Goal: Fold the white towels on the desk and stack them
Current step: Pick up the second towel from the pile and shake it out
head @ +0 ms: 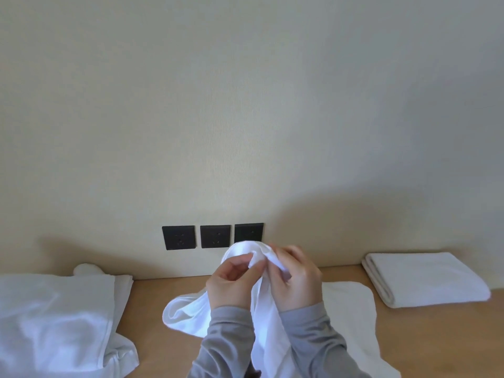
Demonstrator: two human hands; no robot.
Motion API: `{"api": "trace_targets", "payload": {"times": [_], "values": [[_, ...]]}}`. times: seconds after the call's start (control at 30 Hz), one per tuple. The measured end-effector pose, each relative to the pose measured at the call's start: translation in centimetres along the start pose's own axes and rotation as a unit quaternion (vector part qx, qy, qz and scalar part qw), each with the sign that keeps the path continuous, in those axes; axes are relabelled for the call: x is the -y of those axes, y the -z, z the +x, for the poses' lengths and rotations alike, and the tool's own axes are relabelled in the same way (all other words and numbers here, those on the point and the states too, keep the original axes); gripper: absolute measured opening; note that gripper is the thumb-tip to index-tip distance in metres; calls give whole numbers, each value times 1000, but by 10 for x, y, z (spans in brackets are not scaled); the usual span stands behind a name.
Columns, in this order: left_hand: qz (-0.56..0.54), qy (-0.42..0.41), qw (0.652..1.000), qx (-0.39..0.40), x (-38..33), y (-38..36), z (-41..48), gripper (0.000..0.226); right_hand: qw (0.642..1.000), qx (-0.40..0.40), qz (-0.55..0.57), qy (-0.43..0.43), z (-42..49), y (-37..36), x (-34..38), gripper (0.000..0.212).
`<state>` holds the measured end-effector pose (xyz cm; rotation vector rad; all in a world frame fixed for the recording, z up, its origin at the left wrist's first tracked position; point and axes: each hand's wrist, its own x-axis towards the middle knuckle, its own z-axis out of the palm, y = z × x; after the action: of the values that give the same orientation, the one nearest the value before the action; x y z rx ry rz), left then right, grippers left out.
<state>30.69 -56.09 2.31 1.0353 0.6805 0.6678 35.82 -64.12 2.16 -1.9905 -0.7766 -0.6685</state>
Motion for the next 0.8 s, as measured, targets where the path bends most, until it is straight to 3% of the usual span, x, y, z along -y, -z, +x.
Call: {"api": "trace_targets", "payload": {"times": [0.07, 0.37, 0.6, 0.8], "values": [[-1, -1, 1000, 1, 1, 1, -1, 29, 1000, 8, 1, -4, 1, 0, 2, 17], [60, -33, 997, 32, -1, 9, 3, 24, 988, 144, 60, -6, -19, 5, 6, 52], [42, -45, 998, 15, -1, 10, 5, 24, 994, 105, 23, 0, -16, -3, 10, 47], [69, -61, 995, 46, -2, 13, 5, 28, 988, 144, 47, 15, -18, -2, 4, 49]]}}
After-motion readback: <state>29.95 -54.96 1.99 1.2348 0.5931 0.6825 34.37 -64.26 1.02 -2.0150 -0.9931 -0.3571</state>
